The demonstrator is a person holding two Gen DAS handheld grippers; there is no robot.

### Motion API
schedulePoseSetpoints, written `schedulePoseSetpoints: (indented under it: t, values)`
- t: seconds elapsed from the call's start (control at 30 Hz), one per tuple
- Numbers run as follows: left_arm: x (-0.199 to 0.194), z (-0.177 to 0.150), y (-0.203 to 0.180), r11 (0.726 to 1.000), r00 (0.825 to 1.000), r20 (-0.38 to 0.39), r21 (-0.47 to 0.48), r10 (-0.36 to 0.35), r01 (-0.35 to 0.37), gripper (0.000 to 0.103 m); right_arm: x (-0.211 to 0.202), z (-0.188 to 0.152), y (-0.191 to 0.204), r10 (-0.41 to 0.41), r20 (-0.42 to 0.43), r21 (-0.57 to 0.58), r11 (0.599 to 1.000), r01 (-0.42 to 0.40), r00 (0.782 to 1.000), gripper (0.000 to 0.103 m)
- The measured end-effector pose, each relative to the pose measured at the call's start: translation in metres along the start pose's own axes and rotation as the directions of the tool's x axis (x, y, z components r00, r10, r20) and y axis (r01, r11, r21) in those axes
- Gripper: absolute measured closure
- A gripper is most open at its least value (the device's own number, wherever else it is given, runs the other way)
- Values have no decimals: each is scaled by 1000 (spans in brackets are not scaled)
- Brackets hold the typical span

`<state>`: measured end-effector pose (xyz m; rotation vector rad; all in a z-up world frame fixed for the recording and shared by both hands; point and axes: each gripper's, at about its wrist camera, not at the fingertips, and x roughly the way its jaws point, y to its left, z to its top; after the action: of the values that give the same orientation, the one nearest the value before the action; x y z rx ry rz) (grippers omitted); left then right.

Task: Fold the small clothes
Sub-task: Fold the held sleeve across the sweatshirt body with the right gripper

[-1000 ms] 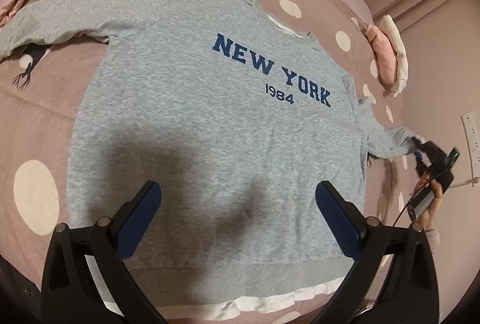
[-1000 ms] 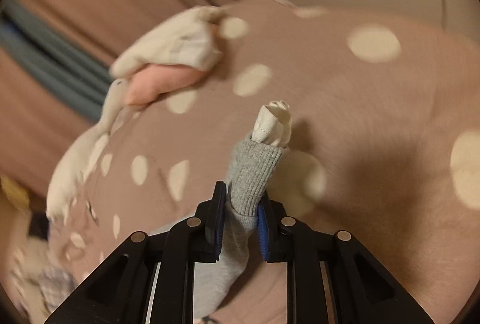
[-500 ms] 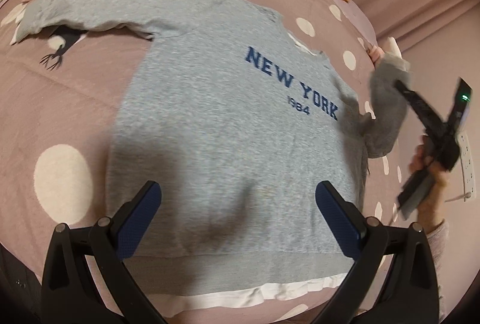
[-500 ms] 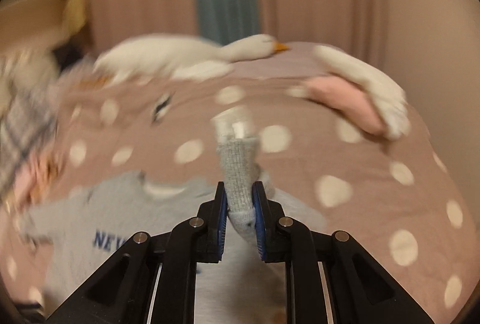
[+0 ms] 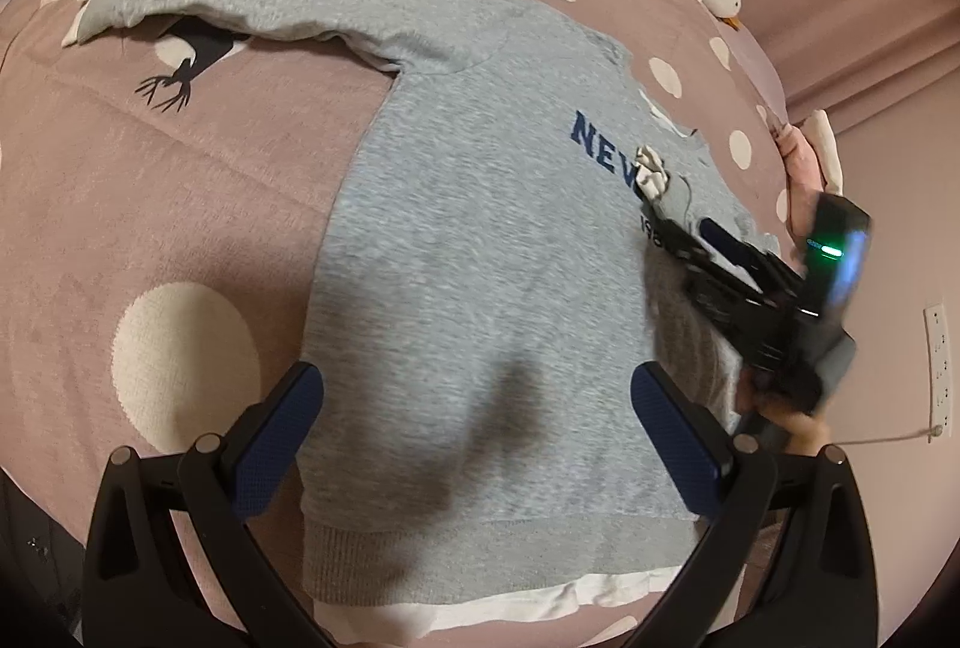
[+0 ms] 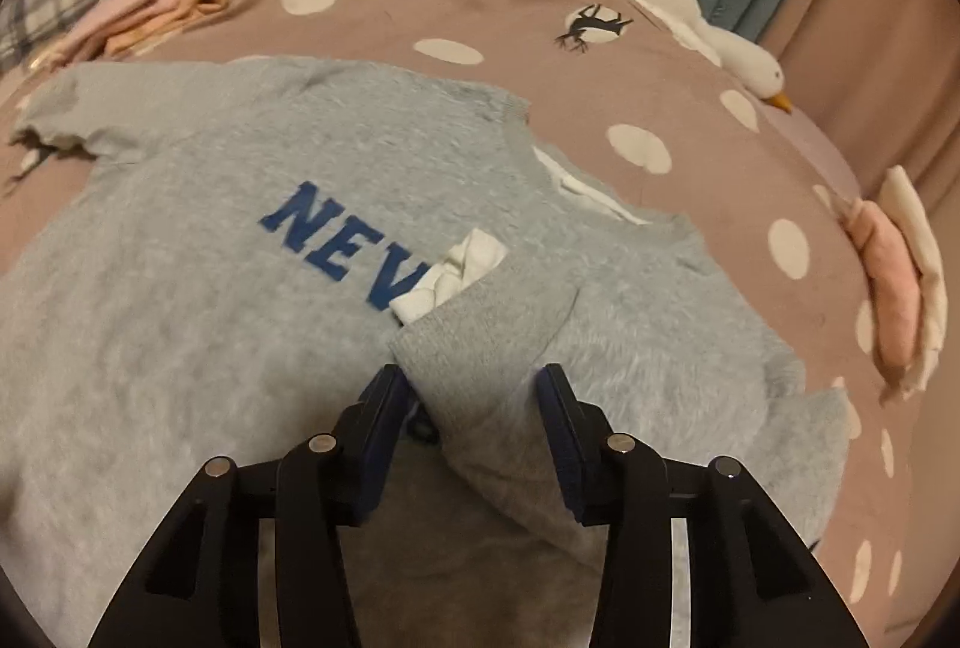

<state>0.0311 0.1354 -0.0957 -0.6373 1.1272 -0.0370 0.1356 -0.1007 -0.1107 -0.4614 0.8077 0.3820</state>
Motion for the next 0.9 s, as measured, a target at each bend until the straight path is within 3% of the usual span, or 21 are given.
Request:
schedulePoseSetpoints:
  t: [0.13, 0.23, 0.3, 0.37, 0.47, 0.57, 0.63, 0.8, 0.9]
  values:
    - [2, 1, 2, 1000, 1000, -5, 2, -4, 4, 0, -28, -4, -30, 123, 72, 137, 982, -132, 990, 58]
    - [2, 3, 4, 1000, 1000, 0, 1, -2, 2, 0, -34, -12, -71, 171, 135, 334, 919, -207, 976, 58]
    - [0, 5, 8, 1000, 1000, 11, -8, -5, 5, 0, -25, -18, -97, 152, 138, 456, 868, -199, 979, 58]
    - [-4, 9, 14, 1000, 1000, 31, -23, 3, -2, 0, -16, -31, -128, 110, 131, 590, 790, -167, 985, 58]
    - [-14, 19, 33, 997, 997, 80, -79, 24, -18, 0, -2, -54, -158, 55, 101, 713, 692, -111, 993, 58]
    - [-28, 31, 58, 988, 989, 145, -153, 39, -16, 0, 15, -76, -176, 68, 55, 784, 615, -85, 996, 58]
    - [-38, 40, 76, 978, 981, 191, -208, 33, 8, 0, 23, -84, -181, 72, 35, 801, 594, -71, 997, 70]
    - [-57, 51, 129, 915, 956, 291, -376, -32, 145, 0, 20, -75, -177, 66, 37, 804, 591, -69, 997, 69]
    - [-56, 56, 155, 869, 943, 325, -445, -72, 219, 0, 6, -73, -174, 74, 79, 804, 585, -108, 994, 63]
